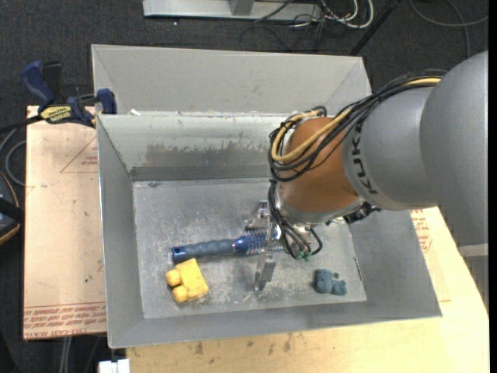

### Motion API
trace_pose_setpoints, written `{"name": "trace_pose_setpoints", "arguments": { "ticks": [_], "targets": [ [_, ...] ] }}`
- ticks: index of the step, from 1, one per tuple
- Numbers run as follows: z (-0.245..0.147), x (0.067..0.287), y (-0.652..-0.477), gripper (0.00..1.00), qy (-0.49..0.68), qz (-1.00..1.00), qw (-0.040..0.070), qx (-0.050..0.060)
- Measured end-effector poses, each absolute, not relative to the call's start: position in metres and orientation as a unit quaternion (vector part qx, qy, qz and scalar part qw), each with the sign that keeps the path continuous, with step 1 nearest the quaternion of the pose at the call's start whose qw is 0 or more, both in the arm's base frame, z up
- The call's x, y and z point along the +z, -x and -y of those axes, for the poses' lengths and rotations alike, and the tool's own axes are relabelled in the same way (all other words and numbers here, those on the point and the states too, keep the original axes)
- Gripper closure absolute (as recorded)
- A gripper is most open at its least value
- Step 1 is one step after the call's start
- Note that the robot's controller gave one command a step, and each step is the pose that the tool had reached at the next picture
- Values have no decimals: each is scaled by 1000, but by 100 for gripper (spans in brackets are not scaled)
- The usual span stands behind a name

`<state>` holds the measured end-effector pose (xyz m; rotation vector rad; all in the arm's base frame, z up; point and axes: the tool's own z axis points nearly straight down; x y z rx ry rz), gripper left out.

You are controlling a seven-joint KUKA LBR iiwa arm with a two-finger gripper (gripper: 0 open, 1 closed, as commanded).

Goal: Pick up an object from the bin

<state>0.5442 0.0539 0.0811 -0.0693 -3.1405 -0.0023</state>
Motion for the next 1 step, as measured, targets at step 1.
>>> {"name": "trace_pose_setpoints", "arguments": {
  "ticks": [1],
  "targets": [
    [-54,84,-544,100,22,1000,0,-1]
  ]
}}
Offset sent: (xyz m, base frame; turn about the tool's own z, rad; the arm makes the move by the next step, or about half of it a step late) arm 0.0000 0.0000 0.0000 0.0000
